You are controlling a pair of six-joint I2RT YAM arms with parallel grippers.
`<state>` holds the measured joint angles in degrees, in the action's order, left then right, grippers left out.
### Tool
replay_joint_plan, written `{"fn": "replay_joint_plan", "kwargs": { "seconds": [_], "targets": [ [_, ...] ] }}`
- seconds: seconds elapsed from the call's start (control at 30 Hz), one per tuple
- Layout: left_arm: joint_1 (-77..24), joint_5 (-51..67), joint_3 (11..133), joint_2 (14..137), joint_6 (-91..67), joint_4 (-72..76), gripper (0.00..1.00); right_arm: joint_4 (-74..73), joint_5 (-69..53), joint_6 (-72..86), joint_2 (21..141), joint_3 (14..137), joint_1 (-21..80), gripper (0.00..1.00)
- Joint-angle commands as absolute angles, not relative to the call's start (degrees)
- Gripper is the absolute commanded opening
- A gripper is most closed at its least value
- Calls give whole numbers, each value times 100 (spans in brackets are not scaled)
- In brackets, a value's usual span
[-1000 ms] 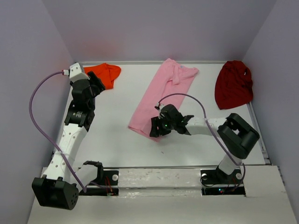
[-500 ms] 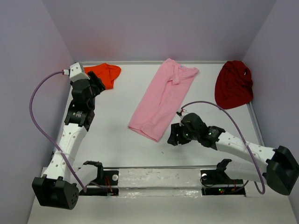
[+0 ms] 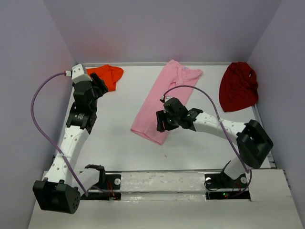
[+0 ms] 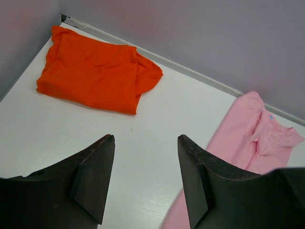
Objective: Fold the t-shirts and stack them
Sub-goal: Fold the tshirt
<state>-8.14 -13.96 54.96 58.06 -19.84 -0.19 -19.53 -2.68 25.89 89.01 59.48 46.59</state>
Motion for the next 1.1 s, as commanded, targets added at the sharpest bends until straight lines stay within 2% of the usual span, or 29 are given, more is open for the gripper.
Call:
{"fn": "replay_joint_plan", "kwargs": {
  "seconds": [0.0, 0.23, 0.47, 0.63, 1.07],
  "targets": [
    [-782, -1415, 5467, 5801, -1960, 237, 65, -1688, 148, 2355, 9638, 6703, 4685, 60],
    [-782, -1441, 5476, 5801, -1942, 229, 65, -1477, -263, 2452, 11063, 7961, 4860, 59],
    [-782, -1459, 5484, 5827, -1916, 229, 65, -1468, -457, 2593, 11838, 8718, 5133, 59],
    [-773, -1450, 5502, 5836, -1916, 220, 65, -1424, -501, 2689, 12006, 8570, 5186, 59],
    [-747, -1397, 5502, 5818, -1925, 220, 65, -1020, -571, 2795, 11585, 7068, 5186, 58]
  ]
}}
